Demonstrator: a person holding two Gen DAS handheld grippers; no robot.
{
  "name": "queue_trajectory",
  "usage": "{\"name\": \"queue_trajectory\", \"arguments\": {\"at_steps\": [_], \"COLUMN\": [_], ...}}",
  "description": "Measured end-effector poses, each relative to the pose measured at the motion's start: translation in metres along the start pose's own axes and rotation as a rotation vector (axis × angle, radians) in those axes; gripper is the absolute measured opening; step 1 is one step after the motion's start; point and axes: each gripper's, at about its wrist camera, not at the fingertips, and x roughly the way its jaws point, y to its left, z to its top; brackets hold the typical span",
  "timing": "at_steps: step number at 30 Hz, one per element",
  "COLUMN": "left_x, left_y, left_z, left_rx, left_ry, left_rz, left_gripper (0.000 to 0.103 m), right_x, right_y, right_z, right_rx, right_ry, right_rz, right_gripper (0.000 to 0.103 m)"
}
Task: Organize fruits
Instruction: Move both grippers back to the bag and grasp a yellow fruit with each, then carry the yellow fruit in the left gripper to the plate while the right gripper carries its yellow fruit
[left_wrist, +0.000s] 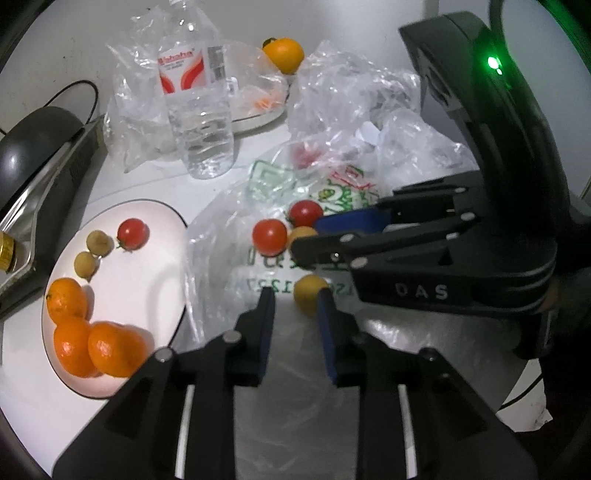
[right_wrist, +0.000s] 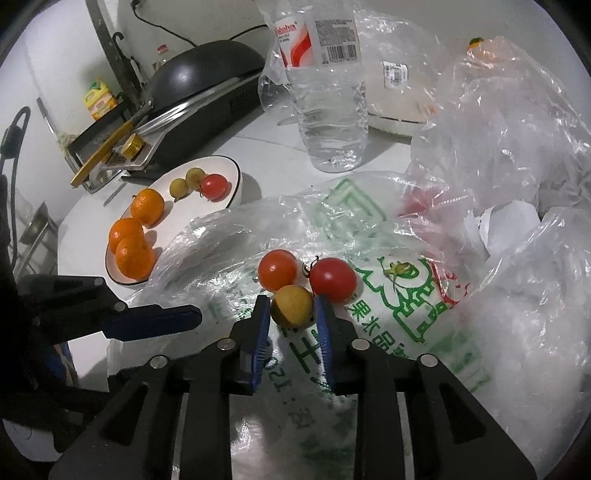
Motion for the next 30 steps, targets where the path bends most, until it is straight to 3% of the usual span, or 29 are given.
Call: {"name": "queue_trajectory", "arguments": {"at_steps": [8,24,30], "left_x": [0.002,0.027,0.023], "left_y": [-0.004,-0.015,-0.016], "left_z": [-0.001,0.008,0.006], "left_rx": [0.012,0.053,0.07], "left_ry": [0.015,0.043,0.014], "left_rz": [0.01,0.016,0.004], "left_gripper": [0.026,0.026,0.025], "right_x": [0.002,-0.04,-0.042], "right_y": [0.002,-0.021,-0.016], "right_z": [-0.002,-0.015,-0.014], "right_rx": [-0.021,0.016,0.005], "right_ry": [-0.004,-0.071,-0.076], "right_rz": [0.006,-0.05,-0.047], "right_gripper": [0.028,0.028,0.028]}}
